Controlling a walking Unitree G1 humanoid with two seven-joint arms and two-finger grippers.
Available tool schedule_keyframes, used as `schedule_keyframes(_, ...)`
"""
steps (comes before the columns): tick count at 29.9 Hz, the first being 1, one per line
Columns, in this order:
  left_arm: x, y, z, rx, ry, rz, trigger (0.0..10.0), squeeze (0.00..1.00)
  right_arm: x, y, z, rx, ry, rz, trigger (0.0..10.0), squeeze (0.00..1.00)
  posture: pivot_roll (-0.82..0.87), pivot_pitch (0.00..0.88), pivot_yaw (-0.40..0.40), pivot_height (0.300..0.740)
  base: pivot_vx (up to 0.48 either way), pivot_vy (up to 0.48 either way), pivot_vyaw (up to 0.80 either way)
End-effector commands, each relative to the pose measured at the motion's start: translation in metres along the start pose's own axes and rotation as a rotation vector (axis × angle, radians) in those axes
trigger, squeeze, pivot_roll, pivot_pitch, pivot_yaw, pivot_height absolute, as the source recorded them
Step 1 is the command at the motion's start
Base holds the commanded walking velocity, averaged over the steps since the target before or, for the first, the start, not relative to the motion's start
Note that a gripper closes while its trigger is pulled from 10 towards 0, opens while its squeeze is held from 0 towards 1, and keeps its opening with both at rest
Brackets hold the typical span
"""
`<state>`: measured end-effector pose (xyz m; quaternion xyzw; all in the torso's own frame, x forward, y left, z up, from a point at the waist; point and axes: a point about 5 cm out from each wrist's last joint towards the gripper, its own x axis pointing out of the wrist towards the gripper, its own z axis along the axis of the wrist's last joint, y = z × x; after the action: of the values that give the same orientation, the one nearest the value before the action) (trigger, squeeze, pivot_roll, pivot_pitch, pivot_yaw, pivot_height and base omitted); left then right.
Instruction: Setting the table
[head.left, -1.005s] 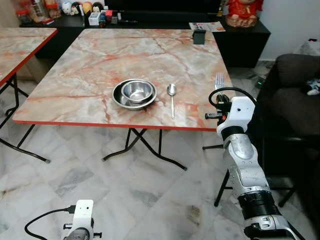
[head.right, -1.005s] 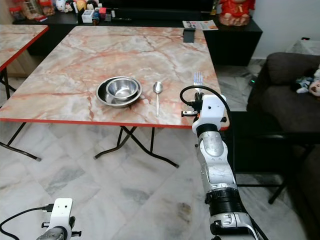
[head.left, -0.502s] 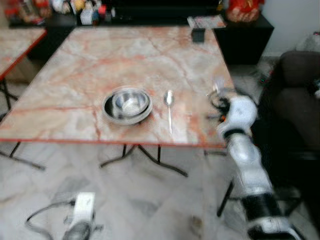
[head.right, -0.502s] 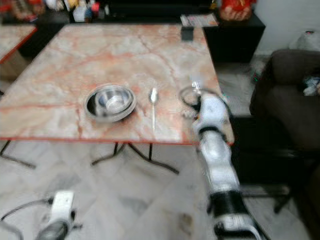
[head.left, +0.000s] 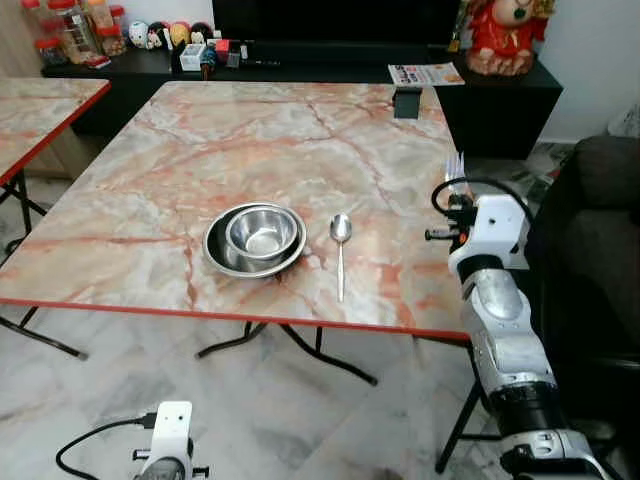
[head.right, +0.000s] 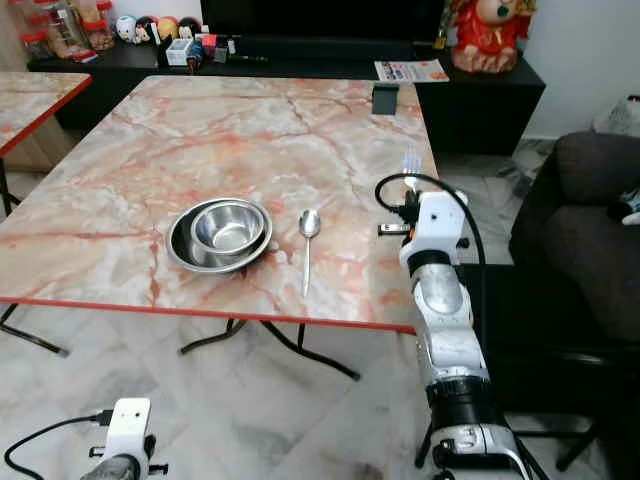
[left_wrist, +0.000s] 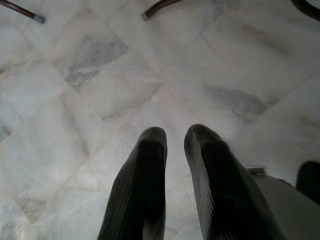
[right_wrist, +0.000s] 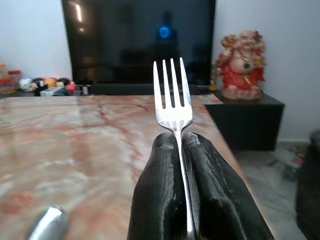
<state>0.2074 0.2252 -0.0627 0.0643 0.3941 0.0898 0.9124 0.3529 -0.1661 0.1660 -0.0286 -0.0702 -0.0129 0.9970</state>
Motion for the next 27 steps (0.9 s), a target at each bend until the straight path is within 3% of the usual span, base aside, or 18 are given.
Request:
schedule_keyframes(1,0.000,0.004,-0.001,0.010,0.007,0.017,10.0,0.00,0.000,0.006,0.000,0.003,0.003,0.020,10.0,0.00,0.00,0.127,-0.013,0.740,0.000,0.000,0.00)
schedule_keyframes(14,-0.001,0.003,-0.002,-0.001,0.008,0.014,10.0,0.00,-0.001,0.005,0.000,0.005,0.005,0.016,10.0,0.00,-0.01,0.135,-0.015,0.740,0.000,0.000,0.00)
schedule_keyframes(27,0.000,0.004,-0.001,0.002,0.005,0.011,10.0,0.00,-0.009,0.004,-0.018,0.007,0.059,-0.002,10.0,0.00,-0.01,0.133,-0.008,0.740,0.289,0.000,0.00)
